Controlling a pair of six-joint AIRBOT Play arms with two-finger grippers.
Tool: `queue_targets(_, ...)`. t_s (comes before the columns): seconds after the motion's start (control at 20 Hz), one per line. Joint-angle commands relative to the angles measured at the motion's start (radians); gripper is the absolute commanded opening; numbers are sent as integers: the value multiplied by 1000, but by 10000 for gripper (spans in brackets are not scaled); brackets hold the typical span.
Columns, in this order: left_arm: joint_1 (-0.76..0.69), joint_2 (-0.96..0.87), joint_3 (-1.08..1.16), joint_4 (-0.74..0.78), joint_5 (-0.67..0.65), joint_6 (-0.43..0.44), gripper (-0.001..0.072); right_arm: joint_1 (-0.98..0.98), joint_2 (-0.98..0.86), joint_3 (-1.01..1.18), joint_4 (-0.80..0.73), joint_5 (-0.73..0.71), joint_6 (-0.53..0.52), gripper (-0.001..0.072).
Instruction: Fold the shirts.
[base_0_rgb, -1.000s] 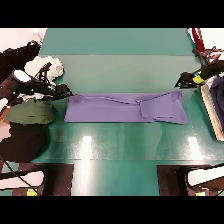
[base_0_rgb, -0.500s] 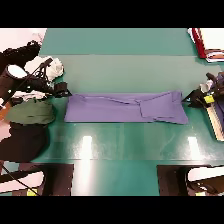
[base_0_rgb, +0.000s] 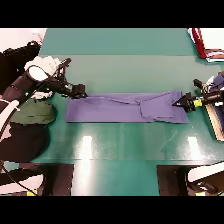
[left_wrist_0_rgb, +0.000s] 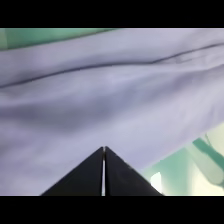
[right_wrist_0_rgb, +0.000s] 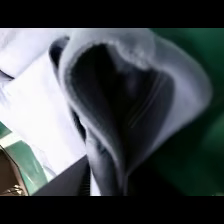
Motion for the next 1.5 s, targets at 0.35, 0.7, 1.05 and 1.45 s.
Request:
queue_targets(0.35,-288,-281,242,-8,98,-81,25,48,231,24,50,36,21,13)
queue_targets(0.7,-402,-506,460,-8,71,-108,25,274,351,309,141,89,183,13)
queue_targets(1.05,-409,-550,470,-20,119,-118,25,509,348,452,150,59,236,14)
queue_targets(1.45,-358,-513,520,34,-7,-113,25,615,342,472,153,18,232,14)
